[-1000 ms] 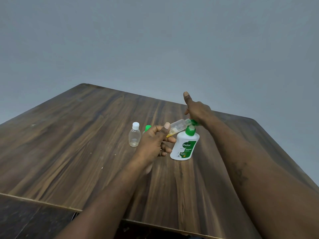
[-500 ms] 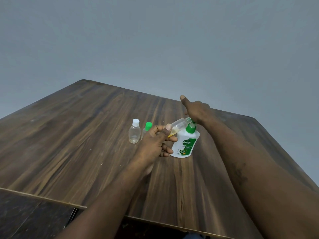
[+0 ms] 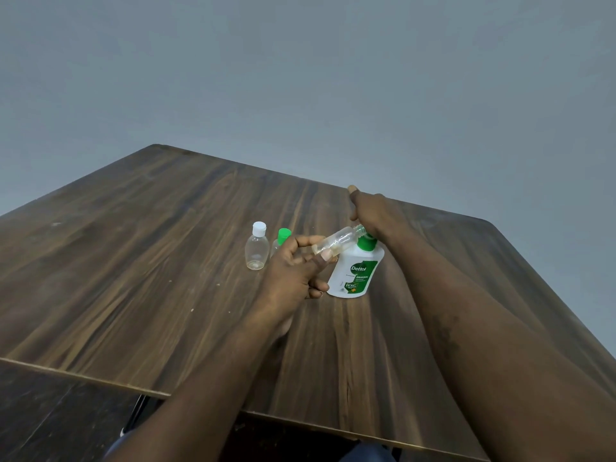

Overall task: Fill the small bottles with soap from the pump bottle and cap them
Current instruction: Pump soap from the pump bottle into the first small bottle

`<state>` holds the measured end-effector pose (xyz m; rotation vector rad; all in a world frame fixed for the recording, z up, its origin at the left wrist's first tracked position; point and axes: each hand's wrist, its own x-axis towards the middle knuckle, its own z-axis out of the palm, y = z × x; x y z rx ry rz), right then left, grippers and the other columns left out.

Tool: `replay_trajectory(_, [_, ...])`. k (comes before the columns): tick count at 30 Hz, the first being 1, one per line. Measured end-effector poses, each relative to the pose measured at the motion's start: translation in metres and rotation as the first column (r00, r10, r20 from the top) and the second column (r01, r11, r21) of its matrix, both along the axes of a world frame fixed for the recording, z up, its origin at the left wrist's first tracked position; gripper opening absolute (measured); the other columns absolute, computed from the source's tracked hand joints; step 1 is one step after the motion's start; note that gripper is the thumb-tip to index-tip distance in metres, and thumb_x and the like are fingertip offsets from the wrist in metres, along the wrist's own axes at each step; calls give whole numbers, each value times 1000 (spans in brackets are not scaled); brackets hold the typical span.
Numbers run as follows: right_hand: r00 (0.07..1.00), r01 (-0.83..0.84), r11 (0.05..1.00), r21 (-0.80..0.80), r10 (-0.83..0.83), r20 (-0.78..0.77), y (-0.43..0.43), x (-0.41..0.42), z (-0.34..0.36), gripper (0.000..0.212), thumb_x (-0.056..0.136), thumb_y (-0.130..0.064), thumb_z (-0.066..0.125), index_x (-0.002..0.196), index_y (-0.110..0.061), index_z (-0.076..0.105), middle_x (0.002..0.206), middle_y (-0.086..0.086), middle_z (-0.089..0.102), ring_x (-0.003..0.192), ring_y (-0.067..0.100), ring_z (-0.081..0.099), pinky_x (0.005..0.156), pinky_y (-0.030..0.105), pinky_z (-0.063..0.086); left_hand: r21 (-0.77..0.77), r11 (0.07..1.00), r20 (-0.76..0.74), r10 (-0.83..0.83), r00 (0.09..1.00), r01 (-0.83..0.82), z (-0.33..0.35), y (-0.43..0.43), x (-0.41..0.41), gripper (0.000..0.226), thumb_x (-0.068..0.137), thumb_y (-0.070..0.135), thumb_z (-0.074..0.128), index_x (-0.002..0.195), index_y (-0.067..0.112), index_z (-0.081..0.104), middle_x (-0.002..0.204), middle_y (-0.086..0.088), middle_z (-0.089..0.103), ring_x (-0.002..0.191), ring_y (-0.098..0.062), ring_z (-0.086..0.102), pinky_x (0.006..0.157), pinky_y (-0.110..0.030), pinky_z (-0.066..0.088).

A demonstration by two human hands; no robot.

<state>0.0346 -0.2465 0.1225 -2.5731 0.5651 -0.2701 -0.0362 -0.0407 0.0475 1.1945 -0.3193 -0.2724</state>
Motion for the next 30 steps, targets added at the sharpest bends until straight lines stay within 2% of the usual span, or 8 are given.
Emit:
replay_trajectory(6, [996, 5, 1000, 16, -6, 92, 2, -5, 23, 86, 89, -82, 20, 94, -16, 75, 99, 7, 76, 96, 28, 68, 93, 44, 53, -20, 999, 30, 36, 999, -35, 4, -4, 2, 28, 91, 18, 78, 117, 21, 66, 103, -6, 77, 53, -14, 60, 55, -29, 49])
replay_trajectory(10, [1000, -2, 990, -141, 2, 2, 0, -1, 17, 55, 98, -53, 28, 96, -18, 71, 114, 8, 74, 100, 30, 65, 83, 40, 46, -21, 997, 46, 69, 997, -68, 4, -7, 4, 29, 90, 16, 78, 116, 21, 67, 102, -3, 77, 54, -16, 60, 54, -28, 49])
replay_trajectory(12, [995, -47, 987, -152, 33, -92, 1, -1, 6, 46, 104, -38, 30, 105, -15, 71, 124, 11, 71, 108, 32, 65, 94, 43, 49, -20, 996, 35, 89, 995, -88, 2, -7, 5, 29, 91, 14, 78, 117, 20, 66, 99, -1, 77, 53, -15, 60, 54, -28, 48])
replay_trajectory(14, [989, -59, 986, -159, 37, -143, 4, -2, 2, 55, 108, -41, 26, 115, -12, 72, 129, 13, 69, 113, 33, 65, 105, 48, 47, -7, 995, 31, 98, 995, -98, -1, -5, 4, 28, 91, 13, 77, 117, 20, 66, 98, 1, 77, 53, -14, 60, 54, -28, 48])
replay_trajectory(18, [989, -35, 990, -139, 15, -147, 5, -1, 5, 63, 104, -52, 27, 119, -13, 73, 136, 12, 67, 119, 32, 63, 110, 48, 43, 2, 996, 33, 90, 995, -90, -3, -3, 1, 28, 91, 13, 78, 115, 20, 67, 99, 1, 78, 54, -14, 60, 56, -30, 49])
replay_trajectory(22, [995, -41, 993, -108, 31, -93, 6, -8, 11, 61, 103, -53, 29, 118, -14, 73, 131, 11, 69, 116, 32, 63, 107, 47, 45, 1, 997, 34, 74, 997, -75, 0, -3, 1, 28, 91, 14, 78, 115, 20, 66, 99, 2, 78, 53, -13, 60, 55, -29, 49])
replay_trajectory(27, [1000, 12, 1000, -18, -12, 23, 6, -6, 33, 62, 102, -58, 32, 95, -14, 75, 93, 4, 77, 97, 30, 68, 95, 43, 53, -17, 998, 44, 66, 997, -66, 4, -4, 5, 27, 91, 17, 78, 115, 22, 67, 102, -4, 77, 54, -14, 60, 54, -27, 49])
replay_trajectory(30, [999, 30, 996, -88, -31, -8, 5, -3, 30, 58, 97, -47, 29, 108, -12, 73, 110, 10, 76, 103, 34, 67, 93, 41, 52, -28, 998, 37, 60, 998, -59, 2, -5, 7, 28, 91, 15, 78, 116, 22, 67, 105, -4, 77, 54, -15, 59, 55, -28, 48])
